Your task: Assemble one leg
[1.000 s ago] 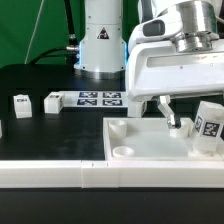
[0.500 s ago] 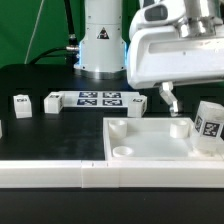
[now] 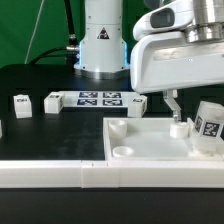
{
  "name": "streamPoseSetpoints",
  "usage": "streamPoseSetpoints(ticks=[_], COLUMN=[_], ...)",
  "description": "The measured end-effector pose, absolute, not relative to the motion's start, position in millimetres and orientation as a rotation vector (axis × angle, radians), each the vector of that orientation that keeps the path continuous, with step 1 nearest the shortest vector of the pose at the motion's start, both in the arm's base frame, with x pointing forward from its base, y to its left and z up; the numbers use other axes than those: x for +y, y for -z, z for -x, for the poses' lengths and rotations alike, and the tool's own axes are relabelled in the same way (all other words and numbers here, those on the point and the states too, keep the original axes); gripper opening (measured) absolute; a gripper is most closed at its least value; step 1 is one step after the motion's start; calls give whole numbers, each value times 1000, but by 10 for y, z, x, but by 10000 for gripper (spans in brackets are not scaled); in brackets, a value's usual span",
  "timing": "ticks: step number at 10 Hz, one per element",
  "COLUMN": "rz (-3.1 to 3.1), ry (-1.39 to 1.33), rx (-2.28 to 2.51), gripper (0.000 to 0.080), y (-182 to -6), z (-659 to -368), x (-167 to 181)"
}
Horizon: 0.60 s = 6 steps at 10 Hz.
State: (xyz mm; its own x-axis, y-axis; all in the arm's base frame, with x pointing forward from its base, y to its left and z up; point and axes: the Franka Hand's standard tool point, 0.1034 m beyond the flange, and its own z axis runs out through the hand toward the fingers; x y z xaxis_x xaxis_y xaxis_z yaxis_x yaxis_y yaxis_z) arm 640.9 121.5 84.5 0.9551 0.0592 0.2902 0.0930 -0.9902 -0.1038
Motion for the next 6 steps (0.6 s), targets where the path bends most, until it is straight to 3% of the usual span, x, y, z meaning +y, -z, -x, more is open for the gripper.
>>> streamPoseSetpoints(ticks=[2,6], rz=[3004,3003], ry=[117,29], rx=[-130,-130], gripper=[649,636], y=[-859,-866], z=[-6424,-6520], x=[1180,1122])
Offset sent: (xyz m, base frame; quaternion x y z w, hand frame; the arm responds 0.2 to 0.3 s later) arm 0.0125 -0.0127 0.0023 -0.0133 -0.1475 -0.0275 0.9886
